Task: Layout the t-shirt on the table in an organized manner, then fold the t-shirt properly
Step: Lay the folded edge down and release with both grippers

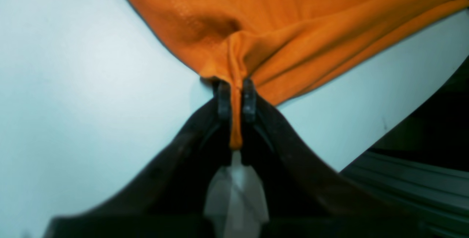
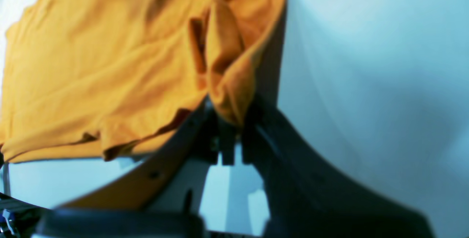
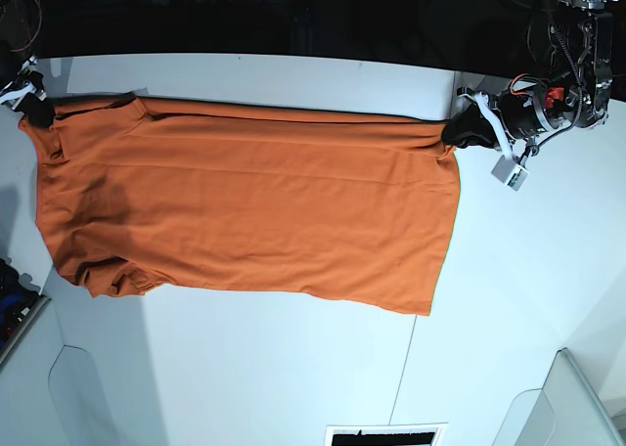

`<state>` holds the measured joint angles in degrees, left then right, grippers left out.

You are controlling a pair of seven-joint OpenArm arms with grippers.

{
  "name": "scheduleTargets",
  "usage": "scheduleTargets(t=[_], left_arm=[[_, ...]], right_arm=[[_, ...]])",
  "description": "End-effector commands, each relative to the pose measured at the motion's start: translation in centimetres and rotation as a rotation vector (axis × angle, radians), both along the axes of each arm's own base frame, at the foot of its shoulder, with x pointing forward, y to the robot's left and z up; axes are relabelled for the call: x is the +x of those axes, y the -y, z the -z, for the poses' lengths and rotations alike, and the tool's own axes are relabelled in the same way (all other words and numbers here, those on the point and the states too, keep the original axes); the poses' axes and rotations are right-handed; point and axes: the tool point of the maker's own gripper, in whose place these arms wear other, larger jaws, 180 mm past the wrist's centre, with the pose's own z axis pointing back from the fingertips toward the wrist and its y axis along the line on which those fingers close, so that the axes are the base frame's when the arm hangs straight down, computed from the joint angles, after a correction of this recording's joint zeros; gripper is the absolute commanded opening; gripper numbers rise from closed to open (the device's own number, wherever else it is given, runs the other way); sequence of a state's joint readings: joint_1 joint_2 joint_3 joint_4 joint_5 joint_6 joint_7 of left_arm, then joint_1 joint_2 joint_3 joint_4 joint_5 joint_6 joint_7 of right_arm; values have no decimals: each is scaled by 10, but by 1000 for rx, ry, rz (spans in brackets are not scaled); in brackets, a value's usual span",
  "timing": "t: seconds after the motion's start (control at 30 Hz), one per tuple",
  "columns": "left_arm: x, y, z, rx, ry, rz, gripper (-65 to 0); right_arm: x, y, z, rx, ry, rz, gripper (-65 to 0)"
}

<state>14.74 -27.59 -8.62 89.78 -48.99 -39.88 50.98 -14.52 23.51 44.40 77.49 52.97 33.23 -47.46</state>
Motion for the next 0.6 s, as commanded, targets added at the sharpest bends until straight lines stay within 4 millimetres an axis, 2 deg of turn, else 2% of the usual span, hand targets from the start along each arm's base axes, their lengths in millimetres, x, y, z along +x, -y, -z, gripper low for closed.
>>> scheduleTargets(t=[0.0, 0.13, 0.17, 0.27, 0.3, 0.4, 0.57], left_arm=[[5, -5, -7, 14, 24, 6, -650], [5, -5, -7, 14, 23, 5, -650], [5, -5, -7, 15, 23, 6, -600], [2, -4, -6, 13, 6, 11, -376], [2, -3, -8, -2, 1, 12, -344], [5, -10, -15, -12, 11, 1, -340], [25, -46, -50, 3, 110, -80, -341]], right_arm=[[7, 10, -16, -30, 48, -3, -650], [7, 10, -16, -31, 48, -2, -650], [7, 10, -15, -35, 43, -3, -598], [6, 11, -14, -43, 35, -4, -411], [6, 12, -15, -44, 36, -1, -376], [5, 21, -22, -59, 54, 24, -357], [7, 55, -52, -119, 116, 89, -357]])
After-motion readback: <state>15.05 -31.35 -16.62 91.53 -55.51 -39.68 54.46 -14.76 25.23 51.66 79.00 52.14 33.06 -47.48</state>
